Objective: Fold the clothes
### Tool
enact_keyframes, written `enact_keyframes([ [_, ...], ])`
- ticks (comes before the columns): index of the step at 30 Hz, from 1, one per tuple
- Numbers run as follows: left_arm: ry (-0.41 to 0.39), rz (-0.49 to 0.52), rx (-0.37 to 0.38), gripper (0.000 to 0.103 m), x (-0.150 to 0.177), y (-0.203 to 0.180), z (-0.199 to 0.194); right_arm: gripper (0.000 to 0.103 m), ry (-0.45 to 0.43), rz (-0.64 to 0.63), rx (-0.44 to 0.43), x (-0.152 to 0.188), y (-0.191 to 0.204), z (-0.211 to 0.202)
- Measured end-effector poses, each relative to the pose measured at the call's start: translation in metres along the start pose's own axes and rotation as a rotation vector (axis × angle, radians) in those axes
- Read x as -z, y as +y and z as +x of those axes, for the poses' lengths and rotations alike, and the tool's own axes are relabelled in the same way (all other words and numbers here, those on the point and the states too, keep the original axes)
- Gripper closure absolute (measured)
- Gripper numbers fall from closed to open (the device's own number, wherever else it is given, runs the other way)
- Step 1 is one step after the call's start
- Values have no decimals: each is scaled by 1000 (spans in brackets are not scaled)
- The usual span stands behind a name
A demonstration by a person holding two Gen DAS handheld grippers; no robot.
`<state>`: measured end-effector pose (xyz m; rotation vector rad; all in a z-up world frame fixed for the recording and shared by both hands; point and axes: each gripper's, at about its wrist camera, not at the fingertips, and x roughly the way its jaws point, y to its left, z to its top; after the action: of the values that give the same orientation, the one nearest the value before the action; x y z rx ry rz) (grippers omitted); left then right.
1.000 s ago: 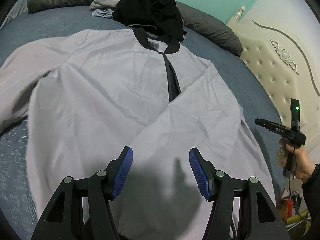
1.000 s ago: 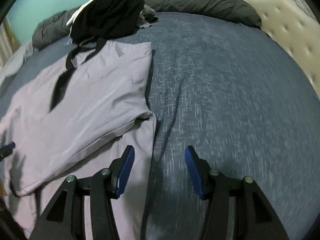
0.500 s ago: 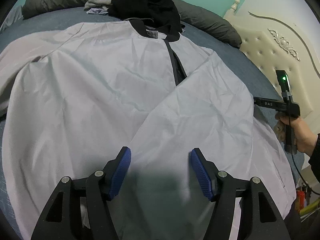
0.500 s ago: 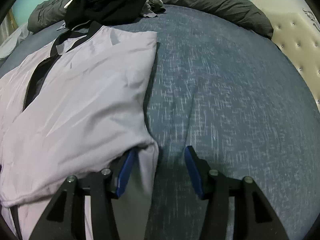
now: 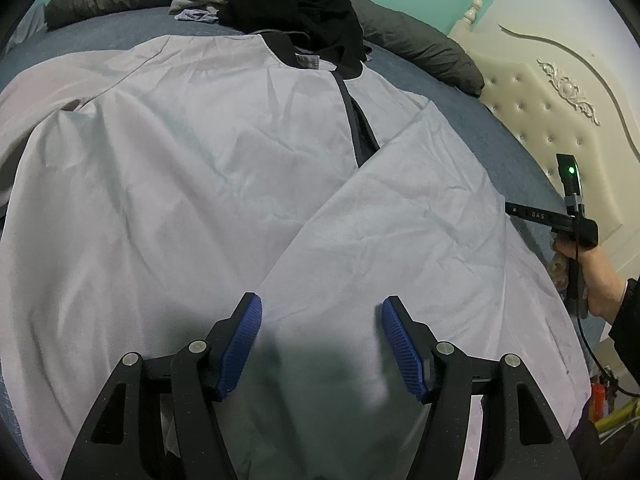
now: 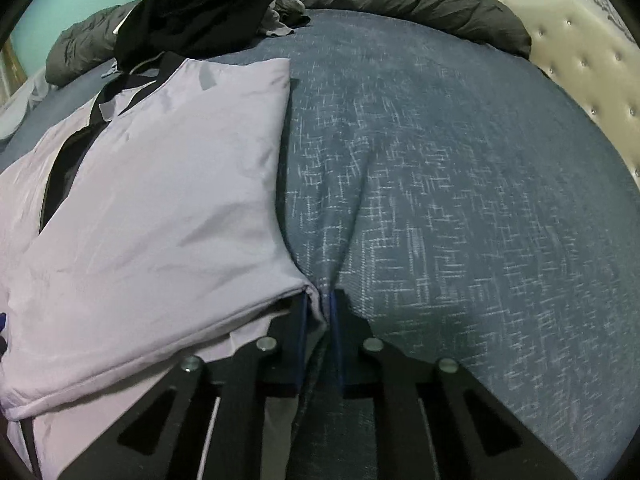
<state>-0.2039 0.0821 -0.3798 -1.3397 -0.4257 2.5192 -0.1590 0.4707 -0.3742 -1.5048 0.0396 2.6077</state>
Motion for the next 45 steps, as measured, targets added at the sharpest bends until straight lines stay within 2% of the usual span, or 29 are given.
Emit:
enact_keyframes([
  [4, 2, 8, -7, 36, -1, -2, 1, 92, -18, 34, -32, 3, -14, -18],
  [7, 3, 6, -6, 36, -1, -2, 0, 92, -28, 105, 2, 6, -32, -33],
  [10, 2, 10, -10, 35, 0, -3, -1, 92, -79, 138, -26, 0, -39, -49],
  [12, 2, 12, -12, 35, 1, -4, -2, 92, -89, 119, -67, -16, -30, -50],
  [19, 6, 4, -3, 35, 0, -2, 0, 89, -56, 74, -163, -63, 24, -24],
  [23, 6, 4, -2, 35, 1, -1, 0, 89, 17, 38, -153, -69, 50, 7],
  [27, 8, 2, -1, 35, 1, -1, 0, 89, 60, 76, -98, -70, 49, 27],
  [29, 8, -2, 3, 35, 0, -1, 0, 89, 14, 130, -92, -72, 44, 22],
  [30, 9, -3, 4, 35, 0, -1, 0, 89, -14, 156, -128, -73, 42, 19],
  [31, 9, -2, 3, 35, 1, -1, 0, 89, -7, 154, -148, -72, 44, 20],
  [33, 11, 1, 0, 35, 1, -1, -1, 89, 73, 115, -129, -69, 51, 32],
  [34, 11, 2, -1, 35, 1, -1, 0, 89, 71, 110, -120, -69, 52, 30],
  [36, 12, 2, -1, 35, 0, -1, 0, 89, 36, 140, -125, -67, 52, 17],
  [38, 14, 0, 0, 34, 0, -2, 0, 89, -13, 185, -168, -59, 52, -4],
  [45, 1, -26, 26, 34, 1, 3, -5, 89, -126, 325, -315, 4, 71, -66],
])
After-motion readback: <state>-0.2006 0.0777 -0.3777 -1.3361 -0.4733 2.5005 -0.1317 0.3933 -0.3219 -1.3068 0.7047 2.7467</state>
